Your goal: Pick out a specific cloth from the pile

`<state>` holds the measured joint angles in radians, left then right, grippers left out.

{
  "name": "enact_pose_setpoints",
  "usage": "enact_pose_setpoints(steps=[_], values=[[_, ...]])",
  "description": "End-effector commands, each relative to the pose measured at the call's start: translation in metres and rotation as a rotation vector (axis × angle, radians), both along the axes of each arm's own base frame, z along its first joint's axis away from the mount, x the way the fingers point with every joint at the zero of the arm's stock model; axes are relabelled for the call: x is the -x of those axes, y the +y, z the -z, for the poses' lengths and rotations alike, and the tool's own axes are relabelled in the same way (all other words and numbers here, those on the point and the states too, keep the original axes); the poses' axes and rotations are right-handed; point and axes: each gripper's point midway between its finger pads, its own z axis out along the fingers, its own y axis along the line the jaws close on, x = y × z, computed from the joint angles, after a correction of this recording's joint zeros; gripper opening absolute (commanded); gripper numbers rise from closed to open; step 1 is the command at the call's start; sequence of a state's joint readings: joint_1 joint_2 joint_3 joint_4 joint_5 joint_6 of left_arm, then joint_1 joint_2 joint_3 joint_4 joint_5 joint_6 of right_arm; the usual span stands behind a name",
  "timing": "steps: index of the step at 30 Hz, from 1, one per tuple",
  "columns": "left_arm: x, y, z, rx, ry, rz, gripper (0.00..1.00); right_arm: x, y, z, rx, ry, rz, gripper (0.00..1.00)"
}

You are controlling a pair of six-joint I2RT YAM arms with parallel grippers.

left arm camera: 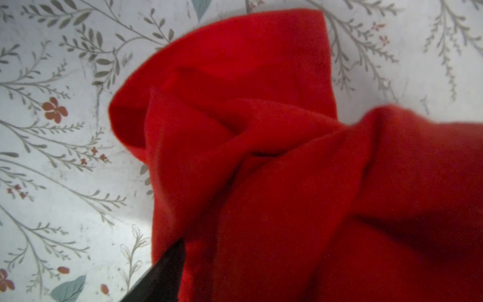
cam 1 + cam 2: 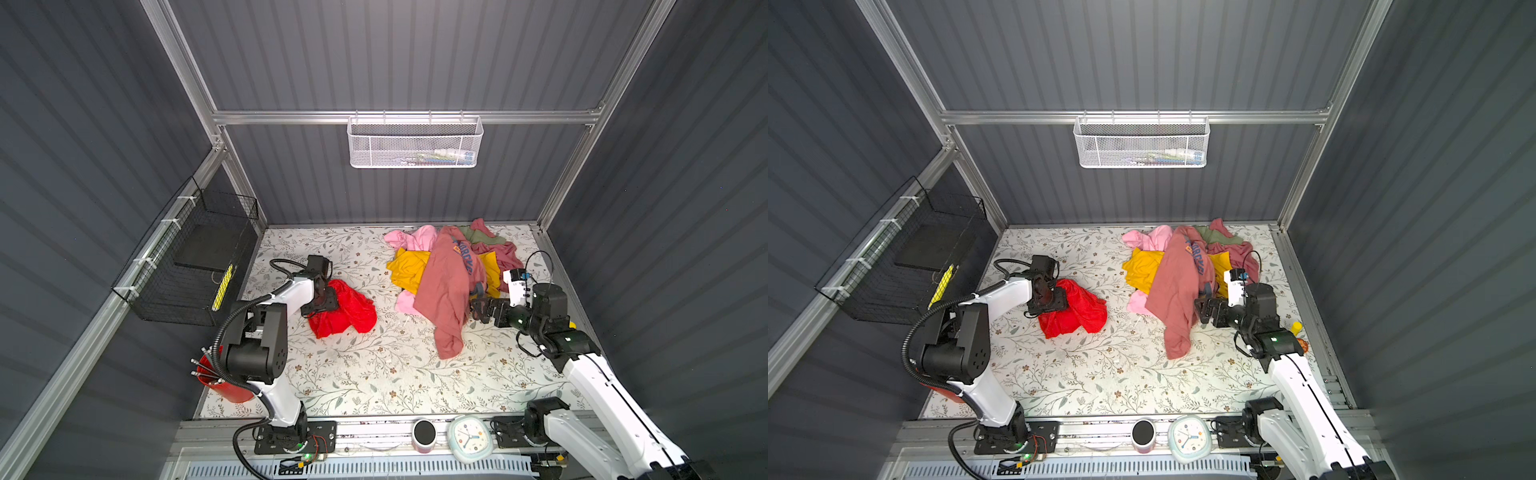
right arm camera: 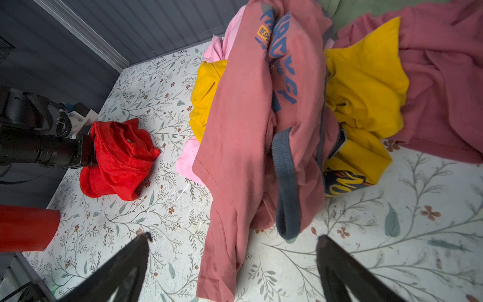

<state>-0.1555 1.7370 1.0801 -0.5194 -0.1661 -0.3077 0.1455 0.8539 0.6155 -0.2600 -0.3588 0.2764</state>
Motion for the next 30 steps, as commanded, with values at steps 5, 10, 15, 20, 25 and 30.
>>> enact_pose_setpoints(steps=[5,10,15,20,25,30], values=[[0.005,0.002,-0.062,0.009,-0.094,-0.016,0.83,-0.003,-0.001,-0.008,0.019,-0.025,-0.002,0.99],[0.018,0.01,-0.087,-0.012,-0.135,-0.041,0.88,-0.003,-0.002,-0.009,0.024,-0.031,-0.002,0.99],[0.032,0.006,-0.113,0.016,-0.21,-0.062,0.88,-0.003,-0.002,-0.01,0.029,-0.037,-0.005,0.99],[0.035,-0.032,-0.124,0.033,-0.282,0.042,1.0,-0.006,-0.002,-0.011,0.029,-0.038,-0.005,0.99],[0.028,-0.06,-0.095,0.103,-0.222,0.093,1.0,-0.006,-0.002,-0.012,0.033,-0.033,-0.006,0.99],[0.022,-0.055,-0.054,0.042,-0.124,0.068,1.0,-0.007,-0.011,-0.01,0.07,-0.028,0.036,0.99]])
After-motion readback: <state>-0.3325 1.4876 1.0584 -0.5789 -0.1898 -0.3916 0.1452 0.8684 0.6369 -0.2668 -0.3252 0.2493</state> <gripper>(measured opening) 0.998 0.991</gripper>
